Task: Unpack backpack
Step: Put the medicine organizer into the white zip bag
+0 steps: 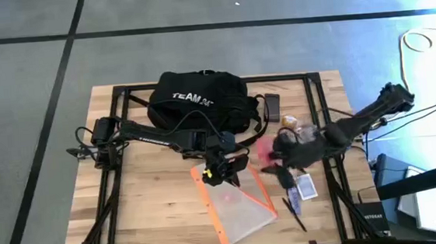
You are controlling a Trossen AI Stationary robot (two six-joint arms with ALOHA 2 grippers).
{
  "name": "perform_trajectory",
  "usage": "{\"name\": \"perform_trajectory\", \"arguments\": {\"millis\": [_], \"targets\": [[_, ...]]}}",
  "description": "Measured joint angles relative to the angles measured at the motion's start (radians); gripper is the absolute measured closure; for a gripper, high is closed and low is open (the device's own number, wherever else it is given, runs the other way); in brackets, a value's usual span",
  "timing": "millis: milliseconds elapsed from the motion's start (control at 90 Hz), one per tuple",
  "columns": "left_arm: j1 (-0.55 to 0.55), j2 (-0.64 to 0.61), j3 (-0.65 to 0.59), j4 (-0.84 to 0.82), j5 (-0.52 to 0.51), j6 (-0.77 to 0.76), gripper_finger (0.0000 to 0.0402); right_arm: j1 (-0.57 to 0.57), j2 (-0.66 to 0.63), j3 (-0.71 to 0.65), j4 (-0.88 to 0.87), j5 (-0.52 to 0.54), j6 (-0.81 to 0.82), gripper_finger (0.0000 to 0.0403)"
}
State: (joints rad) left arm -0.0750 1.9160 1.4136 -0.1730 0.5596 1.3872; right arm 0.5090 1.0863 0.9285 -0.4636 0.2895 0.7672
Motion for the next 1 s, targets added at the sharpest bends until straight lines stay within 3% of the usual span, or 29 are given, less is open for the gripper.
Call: {"name": "perform_trajectory", "arguments": {"millis": [200,511,789,1000], "targets": [[0.005,0.001,0.000,-0.001,-0.002,0.005,0.0402,0.124,-0.038,-0.210,0.550,-0.082,-0.195,0.0205],[-0.017,0.001,0.000,0.048,-0.009,0.060,0.0402,0.132,-0.016,-0.602,1.321,-0.152,-0.257,0.0205],[-0.033,0.001,0.000,0.200,-0.093,0.072,0.0402,0.132,0.003,-0.641,1.382,-0.152,-0.208,0.0205],[-0.032,-0.005,0.000,0.243,-0.101,0.119,0.0402,0.131,0.007,-0.639,1.344,-0.185,-0.181,0.0205]]}}
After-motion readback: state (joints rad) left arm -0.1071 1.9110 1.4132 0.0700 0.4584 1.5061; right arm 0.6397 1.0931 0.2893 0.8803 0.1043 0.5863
